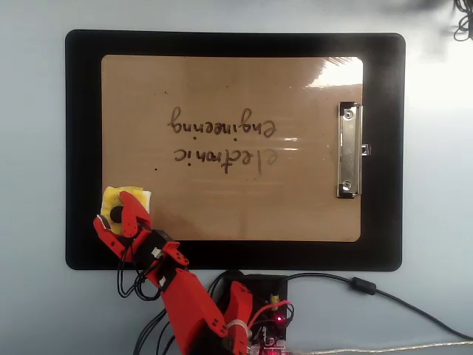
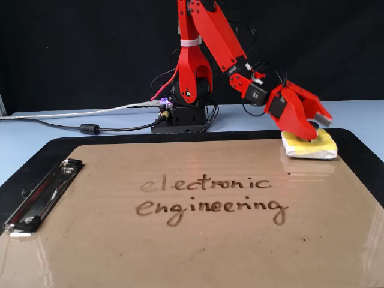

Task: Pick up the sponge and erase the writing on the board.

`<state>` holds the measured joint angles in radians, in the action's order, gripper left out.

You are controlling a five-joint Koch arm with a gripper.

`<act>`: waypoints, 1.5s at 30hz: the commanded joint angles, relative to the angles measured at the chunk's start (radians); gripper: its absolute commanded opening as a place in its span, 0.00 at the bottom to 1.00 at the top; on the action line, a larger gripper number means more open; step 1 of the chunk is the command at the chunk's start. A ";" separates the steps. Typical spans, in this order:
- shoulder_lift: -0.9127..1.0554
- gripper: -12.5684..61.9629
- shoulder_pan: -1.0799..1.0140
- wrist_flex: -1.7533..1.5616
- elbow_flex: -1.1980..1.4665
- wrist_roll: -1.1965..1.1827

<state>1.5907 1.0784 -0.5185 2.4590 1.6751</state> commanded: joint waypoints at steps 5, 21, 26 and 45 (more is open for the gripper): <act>-0.032 0.59 0.023 -0.078 -0.015 -0.043; -0.078 0.36 0.031 -0.074 0.015 -0.077; -0.052 0.12 -0.005 -0.078 0.046 -0.089; 0.095 0.06 -0.393 -0.078 0.051 -0.158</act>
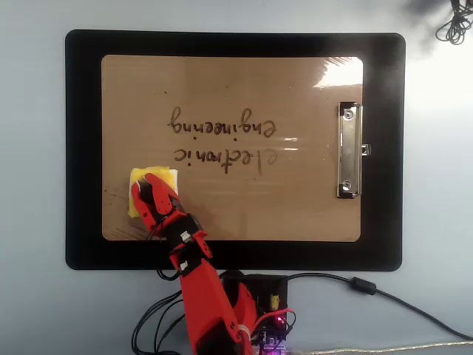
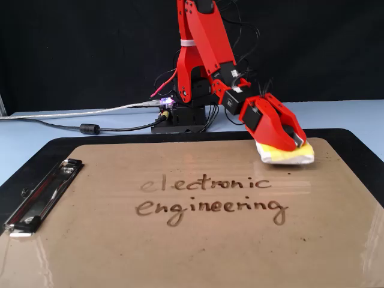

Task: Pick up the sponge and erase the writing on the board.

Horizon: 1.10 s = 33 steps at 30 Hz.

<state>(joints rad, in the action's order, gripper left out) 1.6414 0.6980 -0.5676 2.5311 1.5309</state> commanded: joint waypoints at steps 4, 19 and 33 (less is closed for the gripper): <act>0.046 0.06 -0.199 -0.031 -0.037 -0.052; -0.449 0.06 -0.630 0.164 -0.698 -0.249; -0.314 0.06 -0.920 0.158 -0.359 -0.291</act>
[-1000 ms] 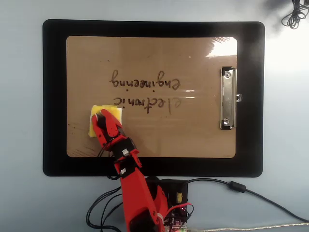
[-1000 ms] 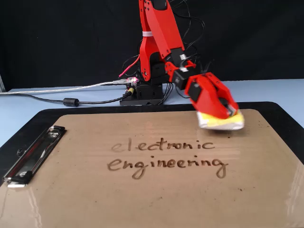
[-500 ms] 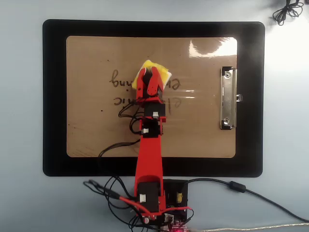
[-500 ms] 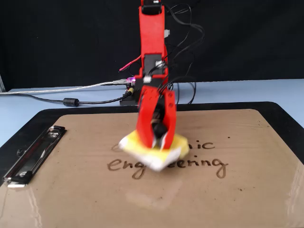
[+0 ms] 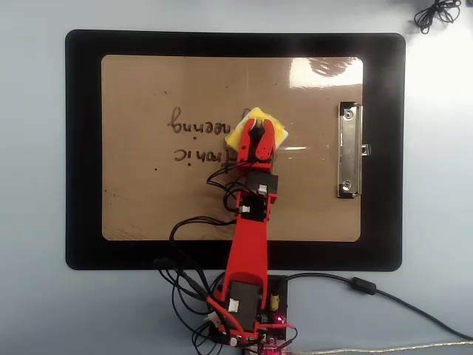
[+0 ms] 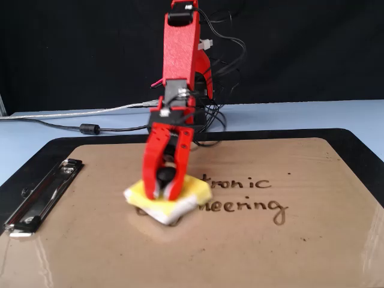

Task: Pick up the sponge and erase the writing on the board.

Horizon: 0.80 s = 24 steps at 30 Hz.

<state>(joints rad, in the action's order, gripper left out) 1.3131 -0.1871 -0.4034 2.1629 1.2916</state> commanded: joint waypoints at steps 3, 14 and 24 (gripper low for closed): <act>-0.097 0.06 -0.035 -0.008 -0.051 -0.049; 0.005 0.06 -0.031 0.052 0.025 -0.032; -0.049 0.06 -0.026 0.046 0.026 0.054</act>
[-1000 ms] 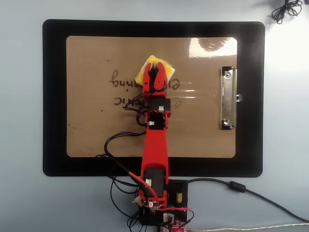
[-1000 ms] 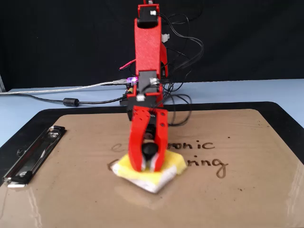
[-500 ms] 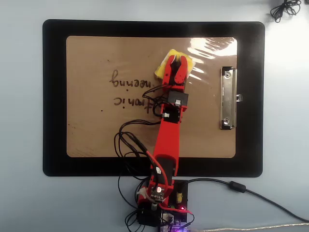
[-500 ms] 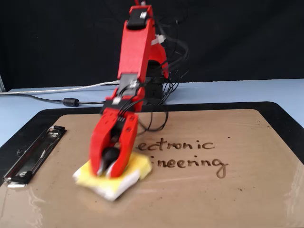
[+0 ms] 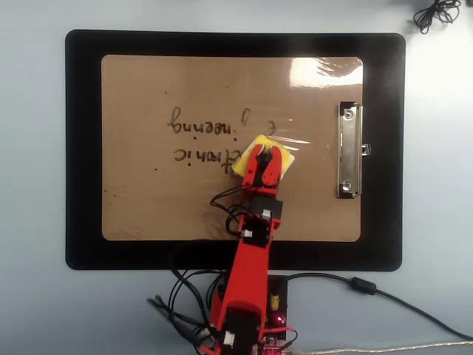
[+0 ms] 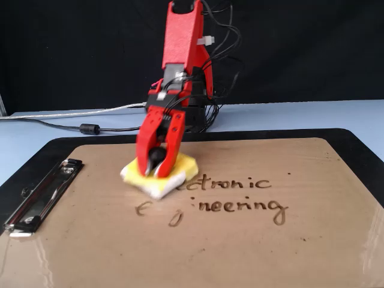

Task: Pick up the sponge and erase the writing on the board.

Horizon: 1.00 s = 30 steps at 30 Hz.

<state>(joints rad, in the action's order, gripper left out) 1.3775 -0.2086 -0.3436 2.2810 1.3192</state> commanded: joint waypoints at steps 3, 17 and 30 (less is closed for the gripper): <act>-0.244 0.06 -0.006 -0.014 -0.299 0.028; -0.014 0.06 -0.049 -0.014 -0.011 0.026; 0.189 0.06 -0.109 -0.017 0.195 0.026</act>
<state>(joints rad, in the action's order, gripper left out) 1.5892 -0.3083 -0.3682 2.5050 1.3422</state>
